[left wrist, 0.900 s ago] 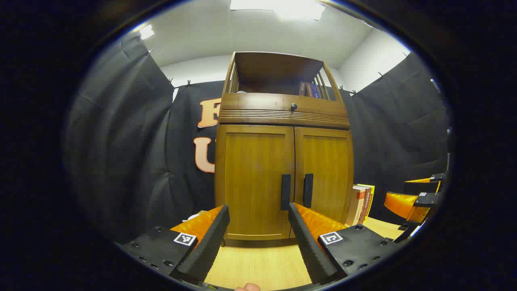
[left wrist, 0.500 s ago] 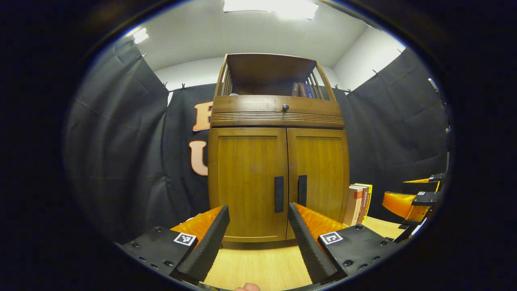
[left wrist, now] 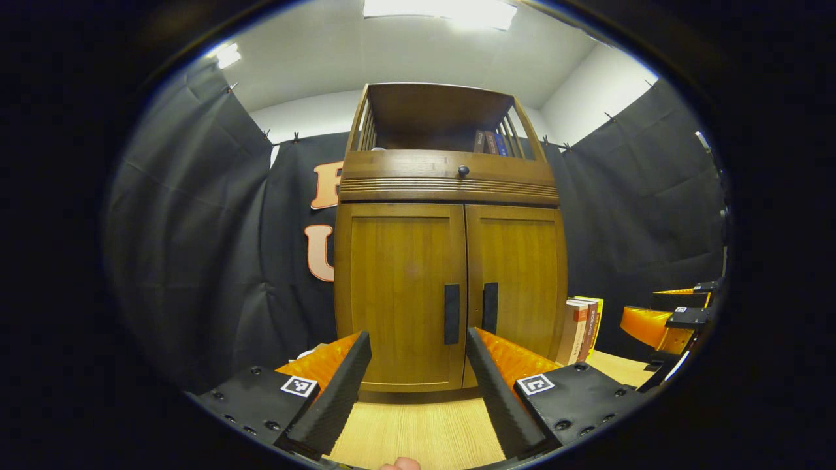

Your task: Open the right door of the double-door shoe cabinet with the right hand, and open the left door with the left hand.

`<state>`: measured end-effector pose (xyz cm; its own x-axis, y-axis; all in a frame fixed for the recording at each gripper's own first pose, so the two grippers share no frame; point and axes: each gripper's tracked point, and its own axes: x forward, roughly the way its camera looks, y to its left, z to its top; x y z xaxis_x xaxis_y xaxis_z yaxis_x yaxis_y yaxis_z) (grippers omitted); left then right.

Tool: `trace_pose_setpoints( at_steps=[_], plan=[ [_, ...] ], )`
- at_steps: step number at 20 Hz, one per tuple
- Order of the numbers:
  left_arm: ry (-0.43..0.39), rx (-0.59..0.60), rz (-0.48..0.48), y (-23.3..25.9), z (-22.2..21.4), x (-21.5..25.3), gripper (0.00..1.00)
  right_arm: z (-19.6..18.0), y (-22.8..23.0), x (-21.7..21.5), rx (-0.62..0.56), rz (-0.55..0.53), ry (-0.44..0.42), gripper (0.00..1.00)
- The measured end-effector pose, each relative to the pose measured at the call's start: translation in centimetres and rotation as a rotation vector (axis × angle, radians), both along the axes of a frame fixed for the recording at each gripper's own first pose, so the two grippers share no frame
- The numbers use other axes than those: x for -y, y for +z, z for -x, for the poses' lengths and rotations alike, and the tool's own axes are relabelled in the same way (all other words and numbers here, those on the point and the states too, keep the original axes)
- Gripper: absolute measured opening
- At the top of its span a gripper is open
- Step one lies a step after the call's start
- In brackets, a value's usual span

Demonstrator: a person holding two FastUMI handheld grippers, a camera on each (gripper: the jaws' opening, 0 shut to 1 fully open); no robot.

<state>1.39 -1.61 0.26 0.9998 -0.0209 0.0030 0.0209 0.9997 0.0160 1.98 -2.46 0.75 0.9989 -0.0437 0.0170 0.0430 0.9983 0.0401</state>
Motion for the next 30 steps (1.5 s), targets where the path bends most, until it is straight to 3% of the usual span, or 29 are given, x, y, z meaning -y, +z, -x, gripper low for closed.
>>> trace_pose_setpoints(
  at_steps=[4,9,17,18,20,22,23,25,26,27,28,29,30],
  plan=[
    [0.019,-0.003,-0.004,-0.1,-0.6,-0.5,0.96,-2.3,-0.4,-0.6,-0.011,0.006,0.023,0.94],
    [0.033,-0.009,-0.003,-0.6,-1.1,-1.6,0.95,-9.7,-1.9,-2.8,0.005,0.105,0.072,0.94],
    [0.092,-0.037,-0.014,-1.2,-0.8,-4.8,0.94,-22.1,-3.9,-6.9,-0.045,0.046,0.093,0.94],
    [0.101,-0.040,-0.020,-1.3,-0.7,-5.2,0.94,-23.0,-4.4,-7.4,-0.066,0.033,0.110,0.99],
    [0.126,-0.041,-0.035,-1.2,-0.6,-6.3,0.94,-24.8,-5.3,-8.2,-0.090,0.003,0.127,0.94],
    [0.143,-0.045,-0.040,-1.3,-0.6,-7.0,0.94,-26.1,-6.0,-7.7,-0.107,0.030,0.091,0.99],
    [0.149,-0.046,-0.040,-1.4,-0.4,-7.4,0.94,-26.2,-6.3,-7.9,-0.116,0.035,0.097,0.90],
    [0.158,-0.045,-0.040,-1.4,-0.2,-7.9,0.94,-26.4,-6.2,-8.5,-0.107,0.026,0.121,0.84],
    [0.161,-0.045,-0.039,-1.5,-0.2,-8.1,0.94,-26.4,-6.2,-8.7,-0.104,0.032,0.128,0.88],
    [0.160,-0.048,-0.037,-1.6,-0.2,-8.2,0.94,-26.4,-6.2,-8.9,-0.105,0.030,0.134,0.76],
    [0.156,-0.049,-0.037,-1.5,-0.1,-8.2,0.94,-26.3,-6.1,-9.4,-0.105,0.011,0.150,0.72],
    [0.154,-0.047,-0.039,-1.5,-0.2,-8.2,0.94,-26.4,-5.9,-9.9,-0.102,-0.009,0.165,0.61],
    [0.148,-0.046,-0.041,-1.4,-0.2,-8.1,0.94,-26.7,-5.7,-10.4,-0.095,-0.011,0.182,0.68]
  ],
)
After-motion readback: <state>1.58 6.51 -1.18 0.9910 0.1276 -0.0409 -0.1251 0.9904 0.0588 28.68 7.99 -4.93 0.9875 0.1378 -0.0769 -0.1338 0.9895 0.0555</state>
